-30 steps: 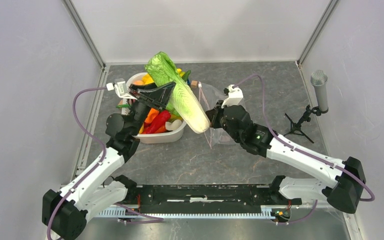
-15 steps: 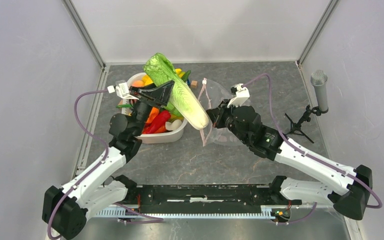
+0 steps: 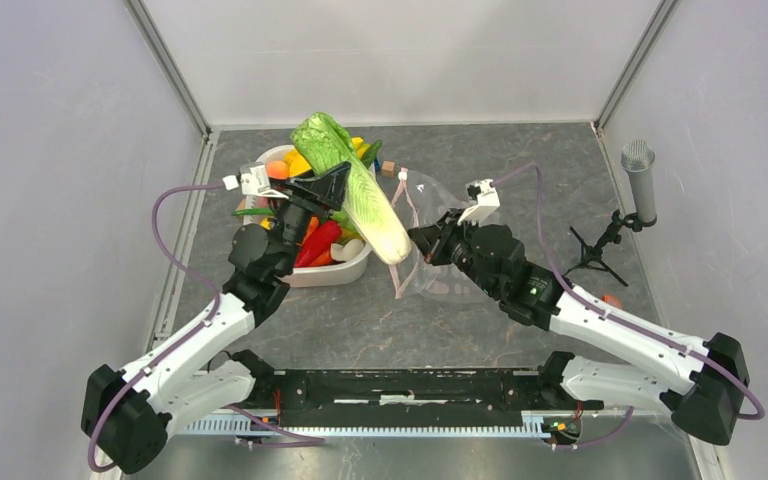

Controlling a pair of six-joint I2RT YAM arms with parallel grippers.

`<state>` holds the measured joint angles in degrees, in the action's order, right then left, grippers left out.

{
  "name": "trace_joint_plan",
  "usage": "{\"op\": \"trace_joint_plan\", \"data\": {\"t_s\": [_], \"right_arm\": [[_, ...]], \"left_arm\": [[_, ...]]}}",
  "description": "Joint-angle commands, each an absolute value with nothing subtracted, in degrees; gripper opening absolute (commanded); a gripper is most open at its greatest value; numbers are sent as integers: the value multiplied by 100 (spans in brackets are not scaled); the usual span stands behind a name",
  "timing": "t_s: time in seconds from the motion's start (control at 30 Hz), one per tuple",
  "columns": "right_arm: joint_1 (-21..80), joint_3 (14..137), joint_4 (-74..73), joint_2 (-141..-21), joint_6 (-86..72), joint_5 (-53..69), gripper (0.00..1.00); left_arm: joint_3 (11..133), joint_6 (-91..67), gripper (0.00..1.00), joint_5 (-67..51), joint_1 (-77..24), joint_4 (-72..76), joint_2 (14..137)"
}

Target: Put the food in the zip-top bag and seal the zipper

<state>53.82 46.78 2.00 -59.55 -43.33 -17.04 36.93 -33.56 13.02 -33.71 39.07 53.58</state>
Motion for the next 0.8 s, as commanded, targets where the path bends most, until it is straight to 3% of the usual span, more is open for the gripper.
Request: {"op": "trace_joint_plan", "data": {"t_s": [0.0, 0.3, 0.77], "right_arm": [[5404, 4349, 1287, -5739, -5207, -1473, 0], [5407, 4255, 1708, -5809, -5717, -1562, 0], [5412, 4245, 1544, -5506, -5753, -1763, 0]], "left_arm": [[4153, -3112, 15, 2140, -3586, 4195, 5422], [4096, -2130, 14, 2968, -4130, 4109, 5463], [4159, -2050, 10, 3771, -4547, 4069, 5594]]}}
